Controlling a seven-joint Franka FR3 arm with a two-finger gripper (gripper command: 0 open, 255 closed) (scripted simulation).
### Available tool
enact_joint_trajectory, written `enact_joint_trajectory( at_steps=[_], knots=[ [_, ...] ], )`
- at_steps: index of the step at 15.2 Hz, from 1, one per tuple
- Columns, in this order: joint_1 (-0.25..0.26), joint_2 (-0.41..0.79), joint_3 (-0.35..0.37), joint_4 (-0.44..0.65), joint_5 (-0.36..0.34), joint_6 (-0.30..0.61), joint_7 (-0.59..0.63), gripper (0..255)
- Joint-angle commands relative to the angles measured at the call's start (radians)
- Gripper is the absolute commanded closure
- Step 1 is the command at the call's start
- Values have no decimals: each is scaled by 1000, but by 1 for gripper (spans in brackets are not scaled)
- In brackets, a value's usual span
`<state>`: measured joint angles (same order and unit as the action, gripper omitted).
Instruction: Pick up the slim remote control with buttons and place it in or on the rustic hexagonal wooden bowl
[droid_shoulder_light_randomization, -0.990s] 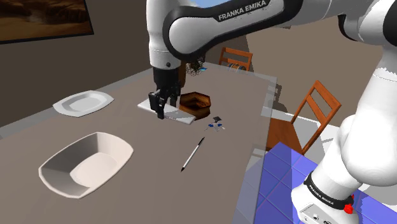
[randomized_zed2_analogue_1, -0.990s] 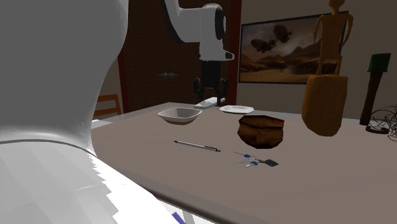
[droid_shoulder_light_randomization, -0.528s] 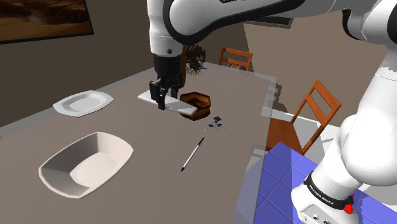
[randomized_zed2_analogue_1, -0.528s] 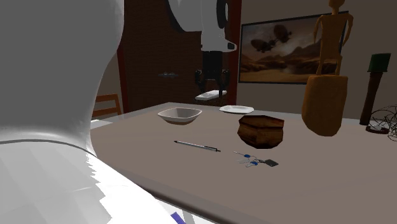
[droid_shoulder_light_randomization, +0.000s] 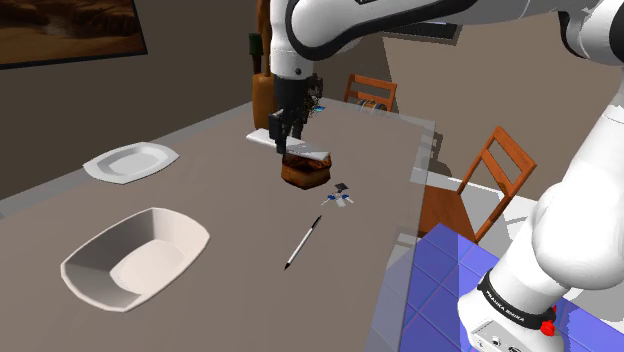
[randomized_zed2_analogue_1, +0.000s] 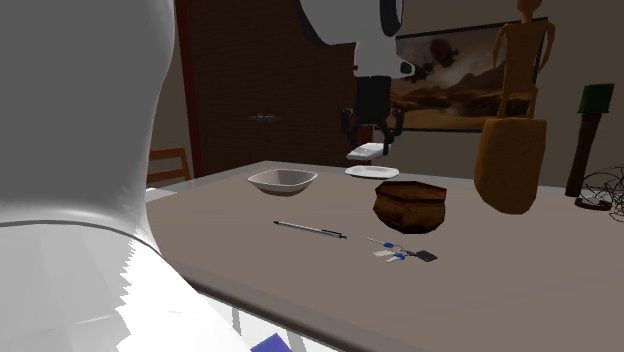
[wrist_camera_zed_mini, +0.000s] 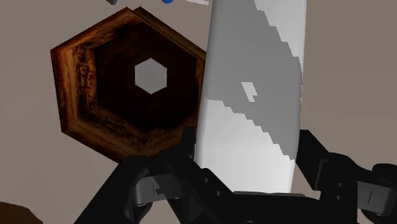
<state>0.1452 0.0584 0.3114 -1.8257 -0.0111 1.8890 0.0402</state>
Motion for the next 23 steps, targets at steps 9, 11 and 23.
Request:
enact_joint_trajectory(
  at_steps=[9,11,23],
  knots=[
    [-93,-3,-83,-37,7,34,-179,255],
    [-93,2,-83,-58,6,60,-178,255],
    [-91,33,-83,-140,-2,172,-173,255]
  ],
)
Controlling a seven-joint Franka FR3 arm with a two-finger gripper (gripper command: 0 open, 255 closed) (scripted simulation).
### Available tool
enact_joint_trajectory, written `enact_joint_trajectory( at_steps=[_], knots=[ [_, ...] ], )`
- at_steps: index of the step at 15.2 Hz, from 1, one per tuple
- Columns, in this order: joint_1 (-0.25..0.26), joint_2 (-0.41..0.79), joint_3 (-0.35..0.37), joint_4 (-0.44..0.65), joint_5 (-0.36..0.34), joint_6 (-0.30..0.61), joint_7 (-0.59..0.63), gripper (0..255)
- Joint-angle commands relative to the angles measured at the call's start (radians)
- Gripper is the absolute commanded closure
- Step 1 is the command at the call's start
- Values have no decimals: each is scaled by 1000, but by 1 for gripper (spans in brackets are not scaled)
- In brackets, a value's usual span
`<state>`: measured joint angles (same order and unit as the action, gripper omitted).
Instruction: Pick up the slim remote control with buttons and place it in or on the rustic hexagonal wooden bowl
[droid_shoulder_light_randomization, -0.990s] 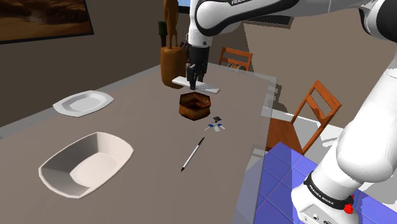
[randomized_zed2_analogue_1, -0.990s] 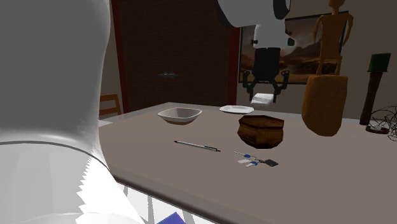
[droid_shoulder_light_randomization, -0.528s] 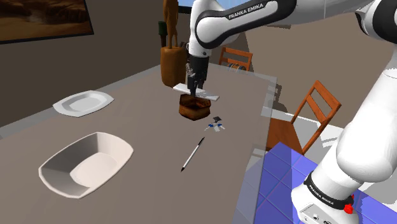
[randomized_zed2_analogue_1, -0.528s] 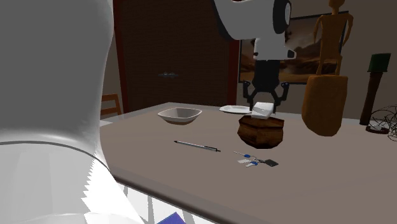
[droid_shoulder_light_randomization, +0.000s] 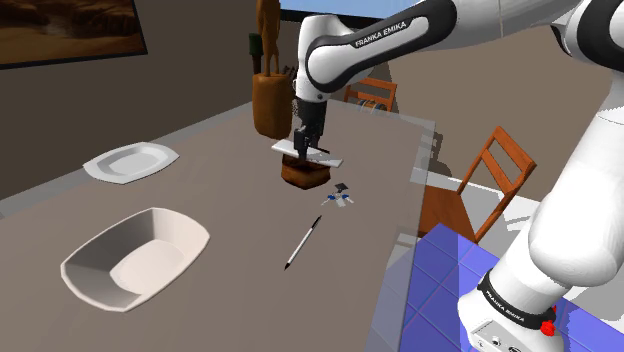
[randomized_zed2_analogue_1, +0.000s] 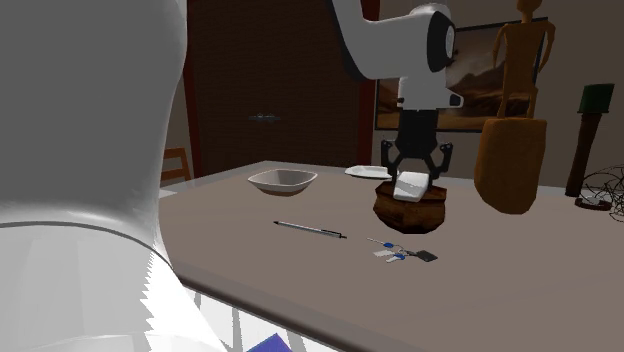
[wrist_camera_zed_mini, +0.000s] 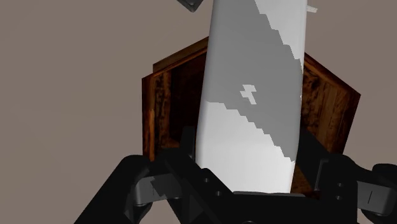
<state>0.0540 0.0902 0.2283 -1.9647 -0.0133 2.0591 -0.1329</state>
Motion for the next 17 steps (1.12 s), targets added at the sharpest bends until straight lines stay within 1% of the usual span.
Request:
enact_joint_trajectory(
  at_steps=[1,5,6,11,15,17],
  knots=[
    [0,1,0,-1,0,2,0,255],
    [0,1,0,-1,0,2,0,255],
    [0,1,0,-1,0,2,0,0],
    [0,1,0,-1,0,2,0,0],
    [-2,-33,0,87,9,-119,-6,0],
    [-2,-33,0,87,9,-119,-6,0]
  ],
)
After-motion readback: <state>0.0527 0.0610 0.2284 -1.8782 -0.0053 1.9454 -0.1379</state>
